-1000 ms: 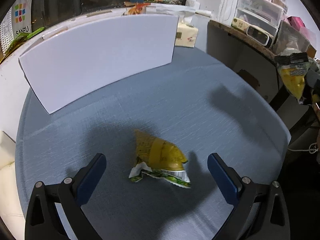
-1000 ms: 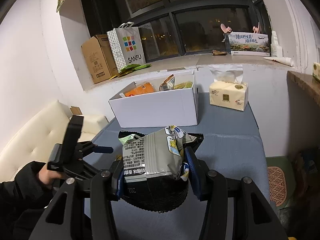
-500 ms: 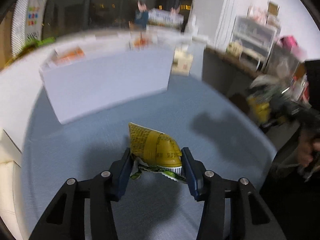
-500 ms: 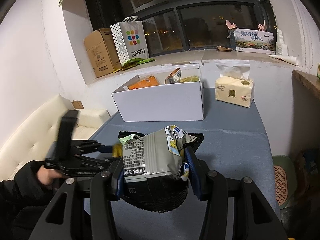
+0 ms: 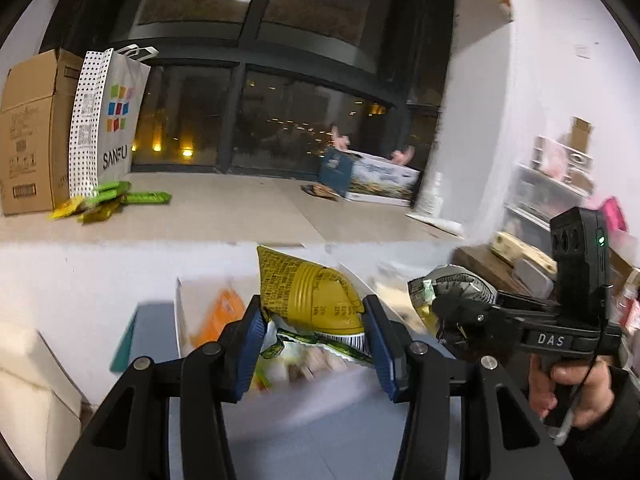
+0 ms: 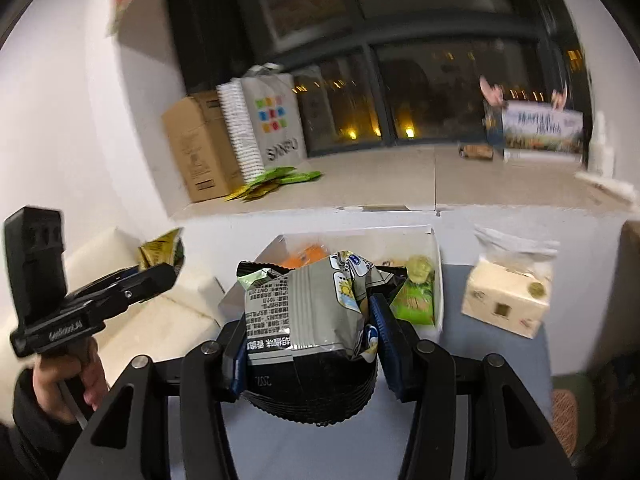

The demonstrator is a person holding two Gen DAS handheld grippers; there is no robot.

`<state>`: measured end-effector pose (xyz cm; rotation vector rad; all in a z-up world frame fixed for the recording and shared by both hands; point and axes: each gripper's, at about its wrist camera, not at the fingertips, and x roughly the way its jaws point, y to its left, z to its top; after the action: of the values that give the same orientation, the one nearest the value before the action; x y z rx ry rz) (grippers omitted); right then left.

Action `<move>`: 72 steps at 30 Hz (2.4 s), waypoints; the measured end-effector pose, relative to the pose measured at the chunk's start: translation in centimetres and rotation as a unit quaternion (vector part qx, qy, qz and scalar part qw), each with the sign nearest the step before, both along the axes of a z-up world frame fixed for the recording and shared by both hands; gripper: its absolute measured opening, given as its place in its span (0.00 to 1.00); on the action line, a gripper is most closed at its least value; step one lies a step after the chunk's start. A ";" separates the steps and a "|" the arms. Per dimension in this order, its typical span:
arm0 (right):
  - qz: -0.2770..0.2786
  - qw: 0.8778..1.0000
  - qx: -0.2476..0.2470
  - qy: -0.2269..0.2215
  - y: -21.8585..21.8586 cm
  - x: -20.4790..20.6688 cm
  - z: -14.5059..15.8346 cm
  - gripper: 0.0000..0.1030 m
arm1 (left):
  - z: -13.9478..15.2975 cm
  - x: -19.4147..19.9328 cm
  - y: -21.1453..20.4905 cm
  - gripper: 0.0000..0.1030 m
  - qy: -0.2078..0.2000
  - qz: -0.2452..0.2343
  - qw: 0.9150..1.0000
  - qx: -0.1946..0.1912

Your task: Organize snacks

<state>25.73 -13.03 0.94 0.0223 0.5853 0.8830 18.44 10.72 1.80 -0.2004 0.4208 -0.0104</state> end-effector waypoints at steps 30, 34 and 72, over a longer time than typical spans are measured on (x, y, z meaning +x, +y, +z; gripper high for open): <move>-0.131 0.988 -0.065 -0.055 5.6 7.1 2.2 1.00 | 1.3 -4.7 -1.2 1.00 -0.061 0.151 0.983 0.087; -0.120 0.984 -0.049 -0.119 3.6 1.7 4.6 1.00 | 2.4 -8.0 -2.4 1.00 -0.062 0.123 0.989 0.061; -0.087 0.994 -0.017 -0.066 -8.2 -16.3 1.6 1.00 | 0.3 -18.5 -11.0 1.00 0.003 0.068 0.997 0.043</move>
<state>9.48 -21.25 2.55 -0.0155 0.4677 0.6991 -0.10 -0.24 2.06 -0.1440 0.4125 0.1412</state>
